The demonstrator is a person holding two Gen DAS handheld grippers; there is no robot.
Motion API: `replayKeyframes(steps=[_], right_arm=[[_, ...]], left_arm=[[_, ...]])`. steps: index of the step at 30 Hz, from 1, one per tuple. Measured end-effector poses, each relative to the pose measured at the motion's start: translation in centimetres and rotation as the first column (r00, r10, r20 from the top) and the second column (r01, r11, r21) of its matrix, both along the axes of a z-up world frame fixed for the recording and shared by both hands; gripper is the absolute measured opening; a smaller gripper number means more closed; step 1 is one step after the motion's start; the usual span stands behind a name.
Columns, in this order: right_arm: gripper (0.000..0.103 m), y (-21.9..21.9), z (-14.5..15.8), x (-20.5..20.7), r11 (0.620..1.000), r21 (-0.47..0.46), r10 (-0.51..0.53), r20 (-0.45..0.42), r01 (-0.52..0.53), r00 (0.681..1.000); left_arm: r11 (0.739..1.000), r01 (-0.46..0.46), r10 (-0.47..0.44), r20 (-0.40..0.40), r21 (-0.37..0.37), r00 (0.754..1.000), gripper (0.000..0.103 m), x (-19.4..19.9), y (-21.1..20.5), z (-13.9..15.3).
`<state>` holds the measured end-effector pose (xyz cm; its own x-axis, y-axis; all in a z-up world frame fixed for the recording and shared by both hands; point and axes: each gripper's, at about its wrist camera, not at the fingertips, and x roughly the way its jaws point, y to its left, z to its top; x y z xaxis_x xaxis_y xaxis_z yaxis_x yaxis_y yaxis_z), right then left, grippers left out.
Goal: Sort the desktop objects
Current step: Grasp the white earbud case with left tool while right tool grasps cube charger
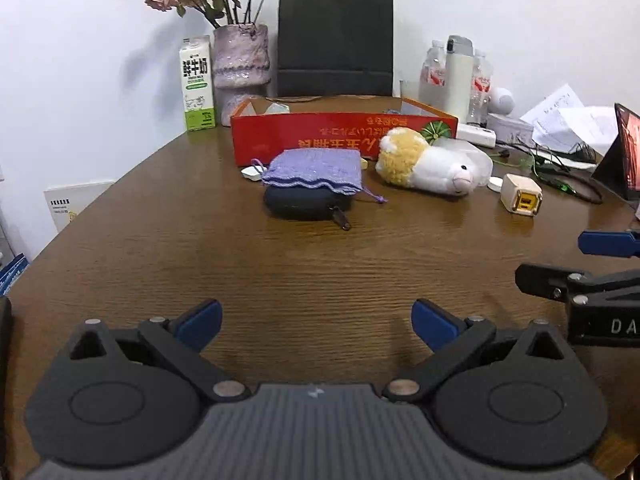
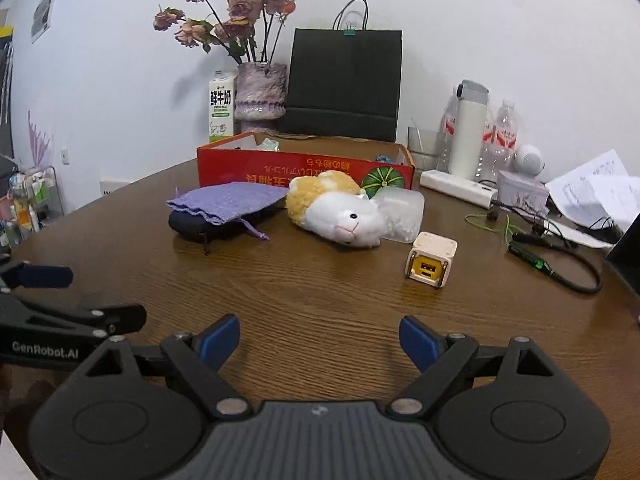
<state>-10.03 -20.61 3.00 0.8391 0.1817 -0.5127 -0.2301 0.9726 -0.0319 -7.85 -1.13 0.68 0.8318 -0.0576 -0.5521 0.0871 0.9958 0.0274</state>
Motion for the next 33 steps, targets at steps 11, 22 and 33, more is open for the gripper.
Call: replayKeyframes(steps=[11, 22, 33], right_arm=[[0.084, -1.0, 1.0, 2.4, 1.0, 0.012, -0.018, -0.011, 0.019, 1.0], [0.061, -6.0, 0.3, 13.4, 0.977, -0.006, -0.215, -0.076, 0.215, 0.974], [0.038, -5.6, -1.5, 16.7, 0.978, -0.013, -0.208, -0.127, 0.208, 0.97]], left_arm=[[0.994, -0.027, 0.029, 0.024, -0.105, 0.999, 0.103, 4.5, 2.1, 2.9], [0.996, -0.003, -0.001, -0.044, -0.088, 0.999, 0.072, 21.7, 7.3, 2.2], [0.997, -0.066, 0.063, -0.067, -0.038, 0.996, 0.031, 24.4, 6.0, 0.4]])
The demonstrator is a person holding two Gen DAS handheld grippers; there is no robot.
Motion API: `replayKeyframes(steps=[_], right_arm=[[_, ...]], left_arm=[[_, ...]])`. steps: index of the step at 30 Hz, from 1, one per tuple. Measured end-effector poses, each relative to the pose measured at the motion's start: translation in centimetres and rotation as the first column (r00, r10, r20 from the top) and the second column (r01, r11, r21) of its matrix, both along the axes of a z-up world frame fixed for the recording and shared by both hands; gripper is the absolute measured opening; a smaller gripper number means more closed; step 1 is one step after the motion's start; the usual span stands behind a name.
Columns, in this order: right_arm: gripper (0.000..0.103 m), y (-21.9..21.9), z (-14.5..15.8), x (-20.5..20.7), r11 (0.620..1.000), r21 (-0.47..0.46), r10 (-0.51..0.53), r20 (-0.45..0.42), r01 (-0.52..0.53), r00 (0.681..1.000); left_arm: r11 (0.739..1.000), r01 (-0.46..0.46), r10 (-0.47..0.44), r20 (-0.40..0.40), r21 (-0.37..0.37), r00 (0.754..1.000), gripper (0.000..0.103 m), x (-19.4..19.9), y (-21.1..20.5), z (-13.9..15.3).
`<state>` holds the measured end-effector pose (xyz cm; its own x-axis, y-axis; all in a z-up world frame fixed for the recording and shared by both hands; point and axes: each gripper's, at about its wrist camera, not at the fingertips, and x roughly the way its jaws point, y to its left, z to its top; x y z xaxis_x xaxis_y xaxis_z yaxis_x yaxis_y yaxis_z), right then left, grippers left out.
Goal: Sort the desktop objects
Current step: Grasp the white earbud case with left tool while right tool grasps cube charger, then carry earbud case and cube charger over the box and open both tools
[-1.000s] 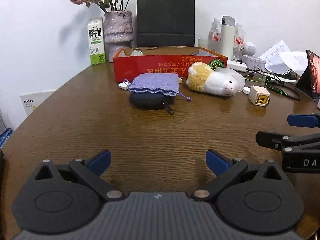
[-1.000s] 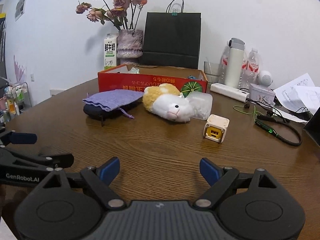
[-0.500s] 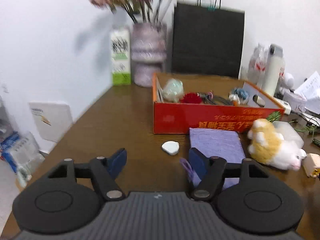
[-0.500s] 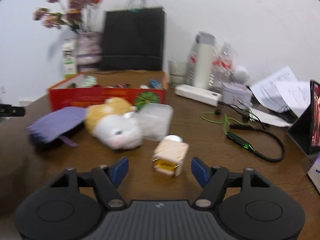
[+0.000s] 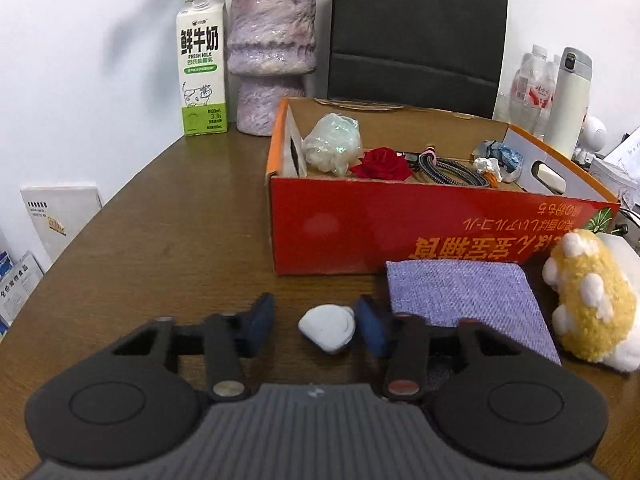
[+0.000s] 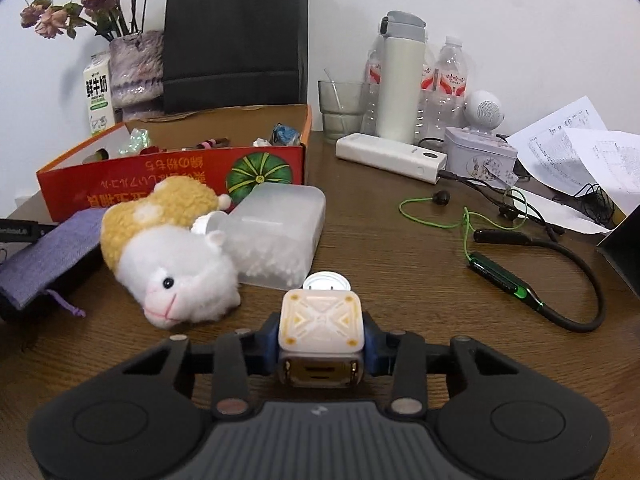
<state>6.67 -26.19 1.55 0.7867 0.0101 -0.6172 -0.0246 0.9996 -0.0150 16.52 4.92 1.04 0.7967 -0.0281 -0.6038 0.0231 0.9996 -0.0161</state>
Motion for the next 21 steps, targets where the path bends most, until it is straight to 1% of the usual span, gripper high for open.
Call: replayKeyframes(steps=[1, 2, 4, 7, 9, 11, 12, 14, 16, 18, 21], right_arm=[[0.038, 0.2, 0.0, -0.1, 1.0, -0.011, 0.007, 0.001, -0.007, 1.0], [0.038, 0.3, 0.0, -0.2, 1.0, -0.021, 0.019, 0.001, -0.019, 1.0], [0.038, 0.7, 0.1, -0.6, 0.998, -0.029, 0.049, 0.001, -0.049, 0.999], [0.038, 0.8, 0.4, -1.5, 0.998, -0.013, 0.068, 0.009, -0.068, 0.998], [0.038, 1.1, 1.0, -2.8, 0.996, -0.01, 0.09, 0.025, -0.089, 0.996], [0.038, 1.8, 1.9, -4.6, 0.993, 0.003, 0.118, 0.043, -0.119, 0.992], [0.038, 2.2, 2.3, -5.6, 0.99, 0.012, 0.137, 0.052, -0.138, 0.989], [0.038, 3.5, 2.9, -7.8, 0.982, 0.026, 0.186, 0.071, -0.188, 0.98], [0.038, 4.6, 2.8, -9.7, 0.973, 0.03, 0.226, 0.076, -0.229, 0.971], [0.038, 5.5, 2.6, -11.2, 0.969, 0.041, 0.239, 0.064, -0.242, 0.969], [0.038, 6.7, 2.4, -13.6, 0.961, 0.048, 0.271, 0.056, -0.274, 0.961]], left_arm=[[1.0, 0.0, 0.0, -0.001, 0.012, 1.0, 0.029, -0.1, -0.2, 0.0], [1.0, 0.006, -0.006, -0.005, 0.018, 1.0, 0.029, -0.2, -0.2, 0.1], [1.0, -0.012, 0.013, -0.012, 0.021, 1.0, 0.028, -1.1, -0.2, 0.4], [0.997, -0.079, 0.078, 0.042, 0.004, 0.996, 0.028, -3.6, 0.5, 1.9], [0.994, -0.108, 0.107, 0.083, 0.002, 0.991, 0.028, -5.9, 0.7, 3.4], [0.992, -0.12, 0.123, 0.121, -0.033, 0.985, 0.028, -9.0, 0.9, 4.9], [0.99, -0.121, 0.13, 0.133, -0.072, 0.983, 0.028, -10.9, 1.0, 5.5], [0.987, -0.098, 0.116, 0.144, -0.125, 0.983, 0.028, -14.0, 0.8, 6.2], [0.985, -0.051, 0.073, 0.129, -0.166, 0.989, 0.028, -17.0, 0.0, 6.1], [0.984, -0.008, 0.027, 0.106, -0.177, 0.994, 0.028, -19.3, -1.4, 5.6], [0.987, 0.055, -0.04, 0.101, -0.148, 0.994, 0.029, -22.3, -3.5, 4.7]])
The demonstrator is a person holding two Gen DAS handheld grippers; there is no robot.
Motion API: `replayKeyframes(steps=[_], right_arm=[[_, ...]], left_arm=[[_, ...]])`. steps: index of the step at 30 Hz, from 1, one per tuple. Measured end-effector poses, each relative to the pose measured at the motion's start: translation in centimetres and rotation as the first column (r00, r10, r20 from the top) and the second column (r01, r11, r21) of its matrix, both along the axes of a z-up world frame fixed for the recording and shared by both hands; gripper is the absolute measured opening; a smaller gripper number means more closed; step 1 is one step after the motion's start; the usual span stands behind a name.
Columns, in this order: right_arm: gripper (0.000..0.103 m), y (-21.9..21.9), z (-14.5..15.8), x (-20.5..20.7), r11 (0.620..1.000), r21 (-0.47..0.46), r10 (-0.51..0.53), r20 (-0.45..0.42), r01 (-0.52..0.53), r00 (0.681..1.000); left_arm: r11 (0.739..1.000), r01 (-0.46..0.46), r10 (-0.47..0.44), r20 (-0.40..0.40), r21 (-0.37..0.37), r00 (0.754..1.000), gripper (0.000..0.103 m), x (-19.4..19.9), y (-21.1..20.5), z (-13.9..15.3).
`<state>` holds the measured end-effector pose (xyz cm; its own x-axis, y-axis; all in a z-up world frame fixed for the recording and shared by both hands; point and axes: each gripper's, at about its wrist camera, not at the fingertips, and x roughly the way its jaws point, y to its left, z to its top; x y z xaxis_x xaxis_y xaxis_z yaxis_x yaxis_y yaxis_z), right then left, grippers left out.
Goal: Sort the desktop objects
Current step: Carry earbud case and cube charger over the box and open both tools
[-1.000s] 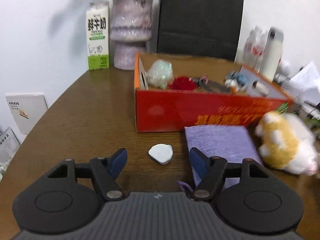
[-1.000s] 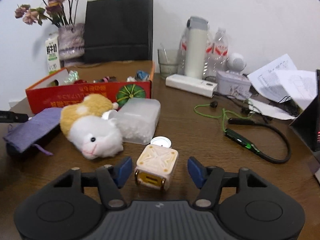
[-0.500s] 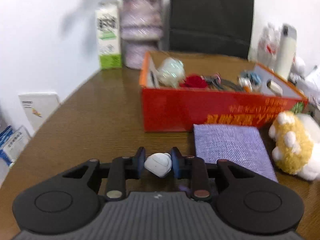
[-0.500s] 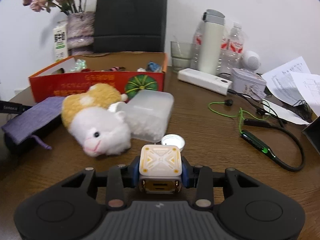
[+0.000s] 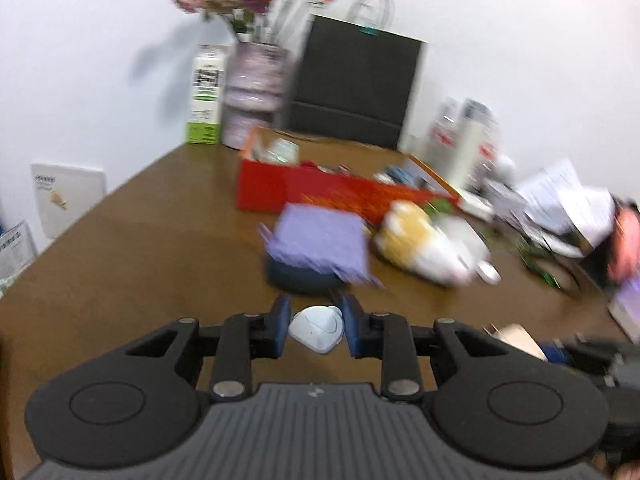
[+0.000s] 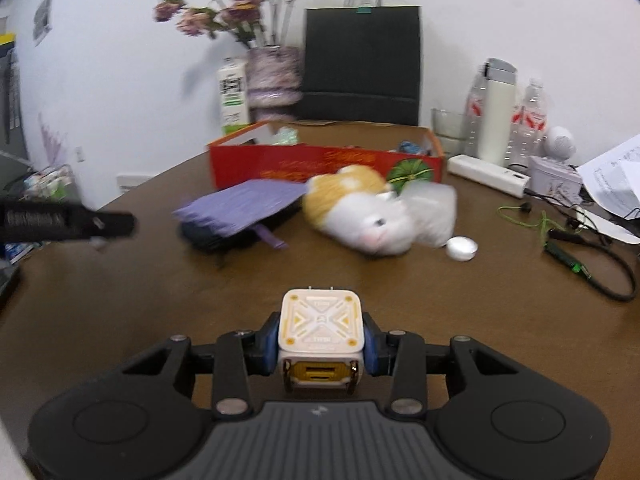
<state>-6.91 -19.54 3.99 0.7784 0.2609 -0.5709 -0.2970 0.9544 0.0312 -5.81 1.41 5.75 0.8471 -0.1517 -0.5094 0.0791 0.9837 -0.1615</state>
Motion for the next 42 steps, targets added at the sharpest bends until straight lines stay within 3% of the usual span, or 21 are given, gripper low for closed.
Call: replayKeyframes(steps=[5, 13, 17, 19, 24, 27, 30, 33, 36, 39, 42], right_arm=[[0.038, 0.2, 0.5, -2.9, 1.0, 0.0, 0.005, 0.008, -0.005, 1.0], [0.038, -0.5, 1.6, -5.1, 1.0, 0.007, -0.009, 0.052, 0.008, 0.999], [0.038, -1.5, 2.4, -3.5, 0.994, 0.105, 0.015, 0.028, -0.017, 1.0], [0.038, -2.1, 3.5, -1.7, 0.986, 0.159, 0.042, 0.024, -0.045, 0.999], [0.038, -2.1, 8.5, 5.4, 0.992, 0.114, 0.038, 0.14, -0.055, 0.989], [0.038, -1.9, 10.9, 11.9, 0.994, 0.095, 0.032, 0.149, -0.046, 0.988], [0.038, -0.9, 11.4, 20.2, 0.998, 0.06, 0.02, 0.087, -0.026, 0.996], [0.038, 0.5, 9.5, 28.9, 0.998, 0.067, -0.006, -0.075, 0.011, 0.997], [0.038, 2.3, 6.4, 34.3, 0.999, 0.026, -0.035, -0.198, 0.04, 0.98], [0.038, 3.7, 2.9, 37.0, 0.997, 0.057, -0.025, -0.324, 0.046, 0.946], [0.038, 5.2, 1.1, 37.8, 0.999, 0.036, -0.015, -0.343, 0.03, 0.939]], left_arm=[[0.998, 0.061, -0.061, -0.048, 0.013, 0.997, 0.029, -2.7, -1.6, -1.8], [0.996, 0.09, -0.09, -0.012, 0.019, 0.996, 0.029, -3.7, -2.5, -1.3], [0.996, 0.085, -0.085, -0.006, -0.006, 0.996, 0.029, -1.6, -2.2, -0.2], [0.998, 0.068, -0.067, 0.022, -0.019, 0.997, 0.029, 0.6, -1.6, 1.3], [0.999, 0.035, -0.034, 0.086, -0.01, 0.996, 0.029, 9.7, -0.4, 6.3], [0.999, 0.052, -0.053, 0.052, 0.014, 0.997, 0.029, 17.0, 0.1, 7.6], [0.998, 0.005, -0.002, -0.046, 0.062, 0.999, 0.029, 25.0, 0.1, 6.4], [0.988, -0.049, 0.07, -0.137, 0.148, 0.988, 0.029, 31.1, -0.1, 3.9], [0.971, -0.048, 0.093, -0.188, 0.233, 0.978, 0.029, 34.2, -0.5, 1.7], [0.956, -0.038, 0.097, -0.19, 0.291, 0.977, 0.03, 34.8, -0.6, 0.0], [0.958, -0.027, 0.087, -0.198, 0.286, 0.976, 0.036, 34.5, -0.4, -1.2]])
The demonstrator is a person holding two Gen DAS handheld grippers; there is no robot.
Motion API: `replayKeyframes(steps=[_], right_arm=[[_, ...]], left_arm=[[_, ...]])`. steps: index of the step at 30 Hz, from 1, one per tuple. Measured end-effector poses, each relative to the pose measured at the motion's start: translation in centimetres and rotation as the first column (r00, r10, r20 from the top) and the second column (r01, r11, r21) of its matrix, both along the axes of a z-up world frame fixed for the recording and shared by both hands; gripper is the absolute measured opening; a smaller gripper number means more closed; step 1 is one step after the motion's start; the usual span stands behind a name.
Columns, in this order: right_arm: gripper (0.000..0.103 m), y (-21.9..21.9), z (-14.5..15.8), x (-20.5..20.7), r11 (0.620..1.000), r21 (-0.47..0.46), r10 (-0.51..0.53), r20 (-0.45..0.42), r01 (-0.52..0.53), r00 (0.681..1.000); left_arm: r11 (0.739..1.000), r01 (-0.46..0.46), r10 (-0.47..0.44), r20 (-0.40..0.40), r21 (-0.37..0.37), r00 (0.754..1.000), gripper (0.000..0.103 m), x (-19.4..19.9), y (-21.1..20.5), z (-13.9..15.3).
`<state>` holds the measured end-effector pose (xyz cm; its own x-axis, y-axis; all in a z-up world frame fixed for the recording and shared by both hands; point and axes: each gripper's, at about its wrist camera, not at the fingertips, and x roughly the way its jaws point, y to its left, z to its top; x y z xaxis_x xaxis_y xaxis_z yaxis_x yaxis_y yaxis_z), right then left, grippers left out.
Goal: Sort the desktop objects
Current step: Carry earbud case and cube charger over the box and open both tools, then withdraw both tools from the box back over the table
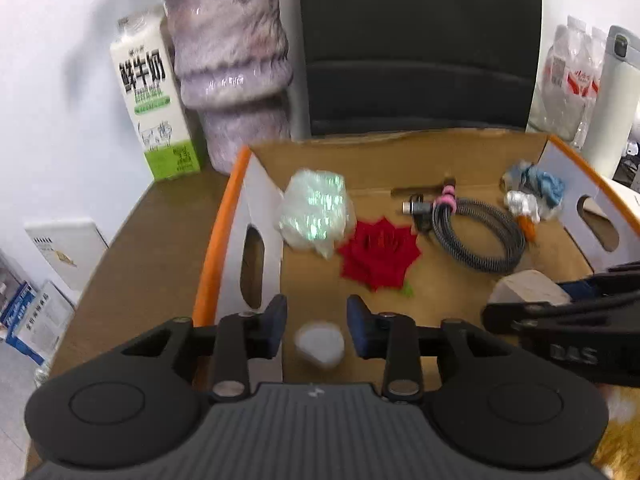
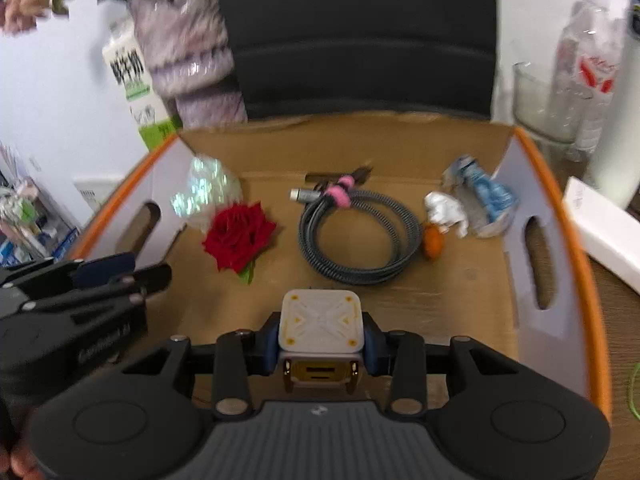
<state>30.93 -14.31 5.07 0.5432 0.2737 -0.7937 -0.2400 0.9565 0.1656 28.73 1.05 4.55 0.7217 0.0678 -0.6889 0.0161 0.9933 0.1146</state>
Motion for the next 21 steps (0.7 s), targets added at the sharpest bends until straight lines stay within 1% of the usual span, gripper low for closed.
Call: replayKeyframes(steps=[1, 2, 4, 6, 8, 9, 10, 11, 13, 15, 16, 17, 18, 21], right_arm=[[0.04, 0.2, -0.4, 0.0, 1.0, -0.003, -0.002, -0.009, 0.002, 1.0], [0.042, 0.4, -0.5, 0.1, 1.0, 0.007, -0.004, -0.015, 0.004, 1.0], [0.048, 0.3, 0.1, 0.1, 0.999, 0.044, -0.009, -0.002, 0.009, 1.0], [0.052, -0.3, 1.5, -0.5, 0.997, 0.083, -0.009, 0.04, 0.006, 0.999], [0.06, -1.1, 3.3, -1.5, 0.996, 0.09, -0.028, 0.09, 0.02, 0.996], [0.063, -1.6, 4.2, -2.4, 0.995, 0.092, -0.042, 0.124, 0.031, 0.991], [0.069, -2.1, 5.3, -3.7, 0.995, 0.092, -0.051, 0.164, 0.036, 0.985], [0.073, -2.6, 6.2, -5.2, 0.995, 0.089, -0.052, 0.205, 0.034, 0.977], [0.074, -3.4, 7.4, -7.9, 0.997, 0.07, -0.055, 0.268, 0.037, 0.962], [0.074, -4.3, 7.9, -11.6, 0.998, 0.051, -0.045, 0.323, 0.03, 0.945], [0.076, -4.8, 8.0, -13.2, 0.999, 0.049, -0.04, 0.336, 0.025, 0.941], [0.076, -5.2, 7.8, -14.9, 0.998, 0.052, -0.034, 0.34, 0.018, 0.94], [0.076, -5.4, 7.5, -16.4, 0.998, 0.055, -0.036, 0.341, 0.018, 0.939], [0.076, -5.4, 6.2, -21.5, 1.0, 0.025, 0.002, 0.354, -0.011, 0.935]], left_arm=[[1.0, 0.0, 0.0, 0.011, 0.006, 1.0, 0.046, -0.2, 0.0, 0.0], [1.0, 0.0, 0.0, 0.009, -0.007, 1.0, 0.054, -0.6, 0.1, 0.2], [0.998, -0.002, 0.003, 0.026, -0.056, 1.0, 0.062, -1.4, 0.5, 1.1], [0.995, -0.015, 0.022, 0.069, -0.101, 0.997, 0.066, -2.7, 0.7, 2.4], [0.989, -0.029, 0.046, 0.117, -0.143, 0.992, 0.084, -4.2, 1.0, 3.9], [0.987, -0.048, 0.071, 0.146, -0.156, 0.987, 0.086, -5.2, 1.0, 4.5], [0.986, -0.063, 0.089, 0.168, -0.154, 0.982, 0.086, -6.3, 1.0, 5.2], [0.985, -0.073, 0.102, 0.187, -0.158, 0.977, 0.088, -7.3, 1.0, 5.7], [0.976, -0.088, 0.129, 0.205, -0.201, 0.97, 0.092, -9.7, 1.4, 6.6], [0.956, -0.068, 0.132, 0.212, -0.285, 0.968, 0.094, -12.6, 1.9, 7.1], [0.946, -0.048, 0.124, 0.219, -0.321, 0.968, 0.098, -14.1, 2.2, 7.3], [0.936, -0.032, 0.117, 0.226, -0.351, 0.967, 0.098, -15.8, 2.2, 7.2], [0.932, -0.02, 0.111, 0.233, -0.362, 0.966, 0.099, -17.2, 2.1, 7.1], [0.939, 0.02, 0.068, 0.241, -0.342, 0.968, 0.101, -21.4, 1.1, 5.8]])
